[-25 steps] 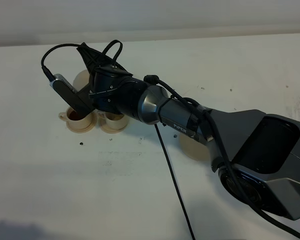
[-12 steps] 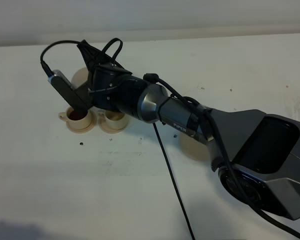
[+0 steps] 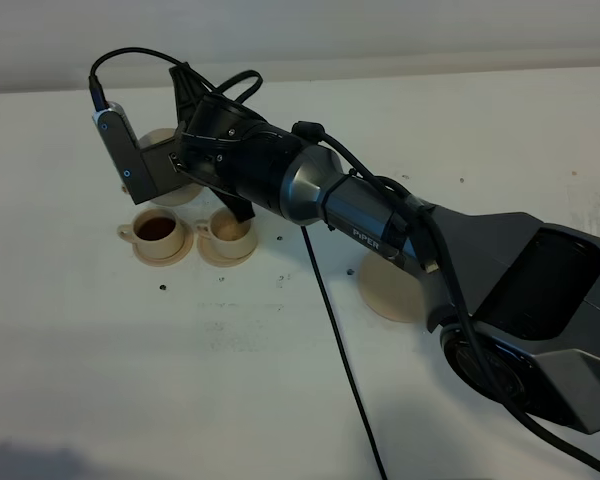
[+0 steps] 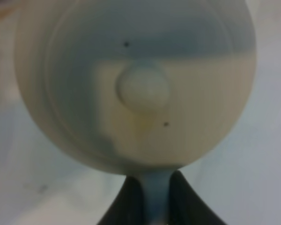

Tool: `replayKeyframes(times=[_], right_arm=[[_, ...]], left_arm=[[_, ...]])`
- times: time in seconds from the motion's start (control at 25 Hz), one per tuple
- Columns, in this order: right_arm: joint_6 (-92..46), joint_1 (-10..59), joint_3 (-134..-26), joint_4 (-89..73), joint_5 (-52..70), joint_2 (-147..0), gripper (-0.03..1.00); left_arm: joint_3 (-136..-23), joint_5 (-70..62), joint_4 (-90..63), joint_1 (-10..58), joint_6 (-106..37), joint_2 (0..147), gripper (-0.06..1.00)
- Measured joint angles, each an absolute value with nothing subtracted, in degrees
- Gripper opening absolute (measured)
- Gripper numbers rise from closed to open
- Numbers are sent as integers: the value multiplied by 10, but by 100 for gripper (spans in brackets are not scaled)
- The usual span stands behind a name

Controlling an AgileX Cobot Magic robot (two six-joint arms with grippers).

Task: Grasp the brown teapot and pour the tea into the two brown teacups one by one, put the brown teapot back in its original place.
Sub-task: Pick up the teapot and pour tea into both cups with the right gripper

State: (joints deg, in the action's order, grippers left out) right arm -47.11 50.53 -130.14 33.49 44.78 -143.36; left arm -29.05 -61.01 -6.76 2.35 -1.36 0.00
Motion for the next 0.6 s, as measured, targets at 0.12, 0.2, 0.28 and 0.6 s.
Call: replayKeyframes(times=[0.12,0.2,0.28,0.6], right_arm=[[-440,505,-1306,323,460,-1434,9],[-421,505,-1315,316,477,-1434,9],[-404,505,-1333,302,511,-1434,9],[-344,505,-1397,205,684,-1434,9]], left_arm=[[-291,-610,-68,23,-14,0,51],[-291,-610,-68,23,-14,0,51],[-291,-610,-68,23,-14,0,51],[-291,-610,-68,23,-14,0,51]])
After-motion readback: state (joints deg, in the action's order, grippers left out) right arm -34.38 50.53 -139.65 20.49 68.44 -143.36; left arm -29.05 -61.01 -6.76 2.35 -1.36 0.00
